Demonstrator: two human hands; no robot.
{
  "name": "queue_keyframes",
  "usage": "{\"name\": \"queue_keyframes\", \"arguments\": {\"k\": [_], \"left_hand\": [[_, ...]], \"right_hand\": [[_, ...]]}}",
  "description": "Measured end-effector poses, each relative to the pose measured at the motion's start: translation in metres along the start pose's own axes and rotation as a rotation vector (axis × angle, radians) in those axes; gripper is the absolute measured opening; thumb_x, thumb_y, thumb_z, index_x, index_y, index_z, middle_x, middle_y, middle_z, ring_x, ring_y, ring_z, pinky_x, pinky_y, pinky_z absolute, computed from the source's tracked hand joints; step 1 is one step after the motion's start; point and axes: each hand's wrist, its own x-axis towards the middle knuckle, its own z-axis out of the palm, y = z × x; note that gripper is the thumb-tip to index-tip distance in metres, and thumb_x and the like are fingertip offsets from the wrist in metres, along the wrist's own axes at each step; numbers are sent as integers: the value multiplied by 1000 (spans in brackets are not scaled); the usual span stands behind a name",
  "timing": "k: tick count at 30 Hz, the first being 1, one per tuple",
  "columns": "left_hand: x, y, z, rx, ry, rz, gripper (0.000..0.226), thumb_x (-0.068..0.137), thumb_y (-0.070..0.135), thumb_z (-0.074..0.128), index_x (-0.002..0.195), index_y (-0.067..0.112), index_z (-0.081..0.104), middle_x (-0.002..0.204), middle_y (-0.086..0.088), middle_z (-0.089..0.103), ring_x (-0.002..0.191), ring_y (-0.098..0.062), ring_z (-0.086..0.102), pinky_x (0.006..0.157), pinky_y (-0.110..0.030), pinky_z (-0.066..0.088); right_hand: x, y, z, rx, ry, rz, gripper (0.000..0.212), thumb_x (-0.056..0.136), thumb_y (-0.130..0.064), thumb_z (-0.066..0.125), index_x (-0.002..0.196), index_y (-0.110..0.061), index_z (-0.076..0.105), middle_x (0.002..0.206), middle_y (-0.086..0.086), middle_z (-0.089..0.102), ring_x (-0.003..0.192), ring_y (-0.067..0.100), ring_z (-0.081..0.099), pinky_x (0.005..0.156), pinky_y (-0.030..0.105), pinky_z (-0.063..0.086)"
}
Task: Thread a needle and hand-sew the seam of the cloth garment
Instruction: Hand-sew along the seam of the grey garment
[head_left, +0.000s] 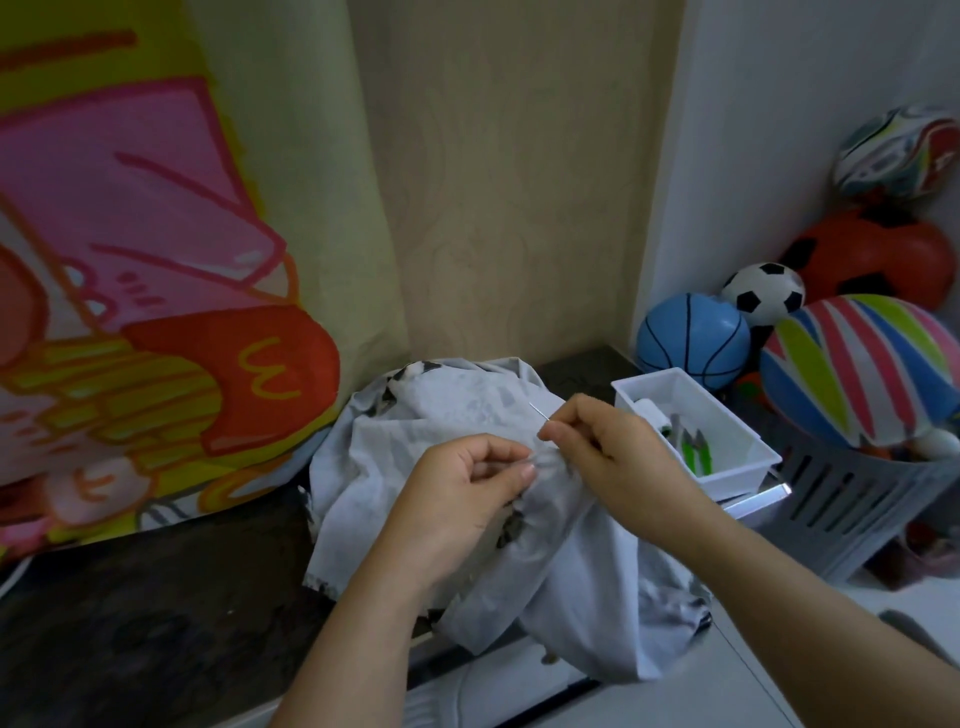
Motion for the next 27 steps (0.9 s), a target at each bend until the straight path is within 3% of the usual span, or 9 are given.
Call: {"name": "queue_keyframes", "arguments": {"k": [3, 7, 8, 10, 12, 19, 27], "left_hand": [[1, 0, -2, 35, -2, 19, 14, 84, 15, 70, 80, 28, 71, 77, 11, 73, 79, -4, 68, 77, -23, 51], [-1, 0, -1, 71, -5, 28, 15, 85, 15, 69, 80, 30, 70, 77, 14, 72, 81, -3, 67, 77, -21, 51], [-1, 0, -1, 72, -6, 28, 15, 85, 16, 69, 81, 30, 70, 77, 14, 72, 81, -3, 67, 77, -21, 50], [-1, 0, -1, 76, 1, 26, 14, 85, 17, 69, 81, 30, 69, 77, 15, 72, 82, -3, 67, 77, -20, 50], [0, 0, -2, 71, 12, 19, 12, 85, 17, 69, 82, 29, 69, 79, 12, 72, 83, -5, 67, 78, -22, 51], [0, 0, -2, 32, 19, -1, 8, 85, 16, 69, 84, 24, 71, 77, 8, 73, 78, -5, 67, 76, -22, 51], [0, 2, -1, -70, -13, -27, 8, 85, 12, 68, 84, 19, 70, 76, 1, 73, 76, -9, 66, 80, -27, 52]], "right_hand": [[6, -3, -18, -28, -47, -44, 15, 95, -20, 52, 90, -29, 63, 82, -18, 61, 78, -9, 56, 69, 5, 42], [12, 3, -29, -323, -137, -122, 21, 93, -20, 55, 99, -33, 70, 103, -14, 62, 89, 1, 55, 83, 24, 48], [12, 4, -28, -363, -177, -119, 23, 93, -19, 55, 101, -33, 71, 105, -13, 63, 89, 2, 55, 83, 24, 48], [11, 4, -27, -386, -233, -111, 26, 92, -16, 54, 105, -32, 70, 106, -15, 64, 80, -2, 53, 77, 9, 42], [10, 5, -28, -383, -235, -102, 28, 92, -14, 53, 107, -31, 70, 103, -17, 64, 74, -8, 50, 71, 3, 38], [10, 5, -31, -458, -292, -83, 28, 94, -16, 53, 110, -32, 69, 110, -13, 67, 87, 1, 57, 85, 21, 49], [10, 5, -29, -412, -307, -119, 28, 93, -12, 53, 113, -25, 69, 111, -12, 66, 84, -6, 48, 73, -4, 33]]}}
